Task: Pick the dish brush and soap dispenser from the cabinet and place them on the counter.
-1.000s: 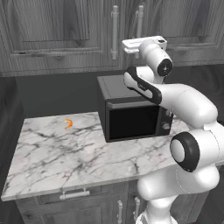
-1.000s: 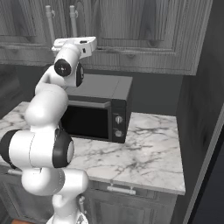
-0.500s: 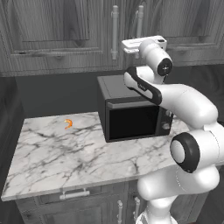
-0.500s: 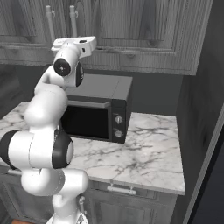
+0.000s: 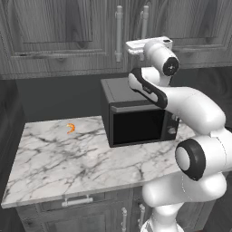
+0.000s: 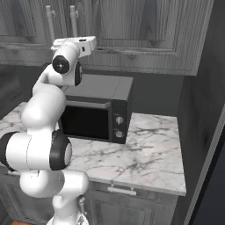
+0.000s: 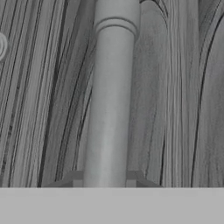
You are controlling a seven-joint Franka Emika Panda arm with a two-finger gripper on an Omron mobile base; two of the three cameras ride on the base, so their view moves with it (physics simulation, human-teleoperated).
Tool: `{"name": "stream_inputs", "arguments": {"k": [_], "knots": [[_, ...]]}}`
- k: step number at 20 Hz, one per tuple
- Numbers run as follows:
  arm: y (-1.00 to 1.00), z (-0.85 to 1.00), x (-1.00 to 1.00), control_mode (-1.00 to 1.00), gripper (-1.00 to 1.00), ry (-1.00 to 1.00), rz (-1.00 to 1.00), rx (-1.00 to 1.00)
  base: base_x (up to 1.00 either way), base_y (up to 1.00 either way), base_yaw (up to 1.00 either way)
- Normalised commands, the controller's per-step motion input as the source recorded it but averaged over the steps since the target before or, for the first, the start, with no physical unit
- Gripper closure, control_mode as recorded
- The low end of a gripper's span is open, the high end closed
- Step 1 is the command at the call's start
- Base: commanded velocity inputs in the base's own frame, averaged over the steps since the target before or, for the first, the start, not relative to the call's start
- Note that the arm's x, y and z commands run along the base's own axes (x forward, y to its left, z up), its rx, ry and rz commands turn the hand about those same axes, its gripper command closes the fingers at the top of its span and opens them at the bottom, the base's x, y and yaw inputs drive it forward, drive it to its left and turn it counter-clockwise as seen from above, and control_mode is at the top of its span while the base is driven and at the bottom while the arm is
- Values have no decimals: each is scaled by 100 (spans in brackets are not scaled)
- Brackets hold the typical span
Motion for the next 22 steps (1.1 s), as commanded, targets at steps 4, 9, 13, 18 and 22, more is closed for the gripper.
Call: {"name": "stream_inputs", "arguments": {"k": [4, 9, 13, 18, 22], "knots": [[0, 8, -3, -100, 100, 11, 0, 0, 0, 0, 0], [-1, 9, -9, -100, 100, 12, 0, 0, 0, 0, 0], [-7, 8, -20, -100, 100, 8, 0, 0, 0, 0, 0], [-14, 8, -31, -100, 100, 1, 0, 0, 0, 0, 0], [-17, 6, -35, -100, 100, 1, 0, 0, 0, 0, 0]]}}
